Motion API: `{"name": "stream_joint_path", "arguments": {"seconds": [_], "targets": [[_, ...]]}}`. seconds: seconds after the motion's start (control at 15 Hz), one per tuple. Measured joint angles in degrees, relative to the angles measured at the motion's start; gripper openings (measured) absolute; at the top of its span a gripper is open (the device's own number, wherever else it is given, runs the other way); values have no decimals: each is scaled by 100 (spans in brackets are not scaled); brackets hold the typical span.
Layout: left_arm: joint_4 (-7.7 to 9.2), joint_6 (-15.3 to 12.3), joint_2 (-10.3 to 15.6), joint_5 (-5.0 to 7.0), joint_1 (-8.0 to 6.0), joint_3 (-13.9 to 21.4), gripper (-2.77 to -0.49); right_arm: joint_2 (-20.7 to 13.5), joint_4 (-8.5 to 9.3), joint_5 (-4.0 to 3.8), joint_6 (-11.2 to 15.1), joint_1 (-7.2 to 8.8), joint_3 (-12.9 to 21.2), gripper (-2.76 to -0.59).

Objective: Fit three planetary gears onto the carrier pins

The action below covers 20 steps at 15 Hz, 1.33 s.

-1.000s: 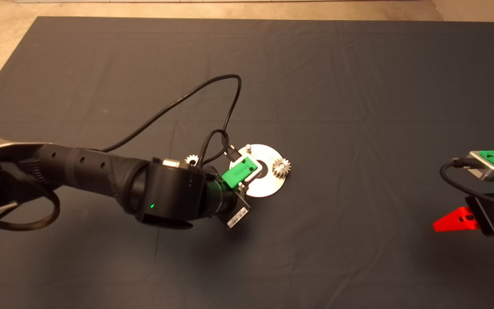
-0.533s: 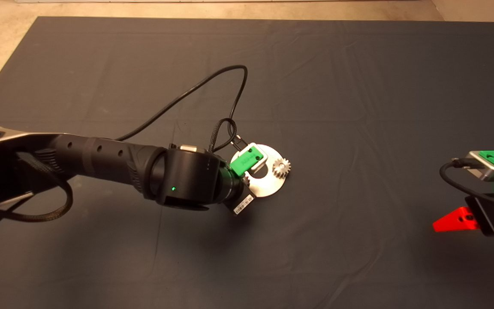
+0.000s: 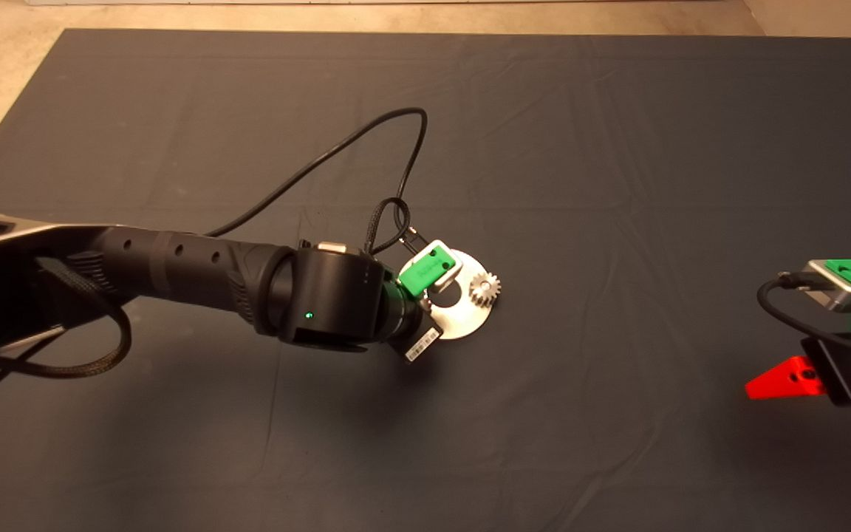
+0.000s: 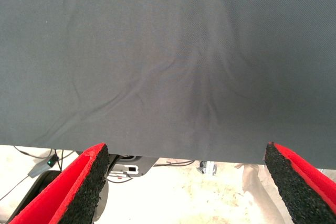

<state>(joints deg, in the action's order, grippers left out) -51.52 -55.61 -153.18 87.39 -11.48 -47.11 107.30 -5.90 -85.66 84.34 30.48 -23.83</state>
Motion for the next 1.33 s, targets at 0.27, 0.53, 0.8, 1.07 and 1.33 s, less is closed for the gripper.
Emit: {"name": "stream_joint_path", "arguments": {"seconds": [0.27, 0.53, 0.8, 1.07, 1.33], "targets": [[1, -50, -15, 0, -12, -18, -262, 0, -2, -2, 1, 0, 0, -115], [6, -100, -111, 28, -12, -18, -262, 0, -2, -1, 0, 0, 0, -115], [6, -170, -220, 12, -12, -18, -262, -2, -2, -4, 0, 0, 0, -115], [6, -223, -220, 20, -12, -18, -262, 0, -2, -2, 0, 0, 0, -115], [7, -233, -198, 26, -12, -18, -262, 0, -2, -2, 0, 0, 0, -115]]}}
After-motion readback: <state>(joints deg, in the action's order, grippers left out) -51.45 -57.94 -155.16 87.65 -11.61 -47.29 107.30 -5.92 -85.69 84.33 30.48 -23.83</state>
